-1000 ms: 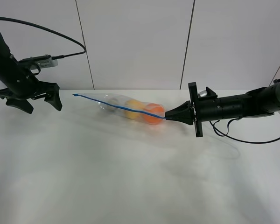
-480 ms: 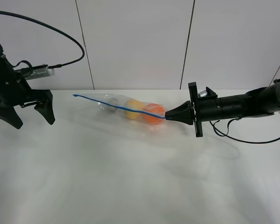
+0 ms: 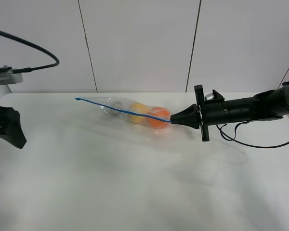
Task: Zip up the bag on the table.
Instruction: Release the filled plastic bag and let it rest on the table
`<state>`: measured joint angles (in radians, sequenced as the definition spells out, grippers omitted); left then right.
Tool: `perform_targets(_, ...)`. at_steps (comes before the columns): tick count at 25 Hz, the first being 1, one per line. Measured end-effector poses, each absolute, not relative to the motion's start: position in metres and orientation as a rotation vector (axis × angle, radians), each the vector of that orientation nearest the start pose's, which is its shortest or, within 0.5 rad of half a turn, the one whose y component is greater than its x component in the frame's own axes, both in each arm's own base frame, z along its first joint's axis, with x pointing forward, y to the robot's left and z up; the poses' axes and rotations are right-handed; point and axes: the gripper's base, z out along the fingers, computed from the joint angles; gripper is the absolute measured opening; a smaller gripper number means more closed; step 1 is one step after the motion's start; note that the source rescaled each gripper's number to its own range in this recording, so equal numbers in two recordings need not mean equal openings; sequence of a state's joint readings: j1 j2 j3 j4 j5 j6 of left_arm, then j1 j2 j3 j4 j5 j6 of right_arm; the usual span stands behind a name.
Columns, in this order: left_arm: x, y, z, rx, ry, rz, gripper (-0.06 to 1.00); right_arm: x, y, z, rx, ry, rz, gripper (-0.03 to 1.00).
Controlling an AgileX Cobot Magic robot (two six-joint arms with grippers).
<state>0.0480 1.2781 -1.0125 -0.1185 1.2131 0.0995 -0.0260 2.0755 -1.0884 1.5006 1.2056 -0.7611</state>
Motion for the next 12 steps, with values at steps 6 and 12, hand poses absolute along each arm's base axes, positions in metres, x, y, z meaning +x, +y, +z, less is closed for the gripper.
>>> perform_targets(6,0.159,-0.002,0.298,0.038,2.851,-0.133,1.0,0.361,0.075,0.14,0.378,2.473,1.792,0.0)
perform_targets(12,0.108,-0.001,0.283,0.04,2.794,-0.064,1.0,0.361,0.075,0.14,0.378,2.473,1.792,0.0)
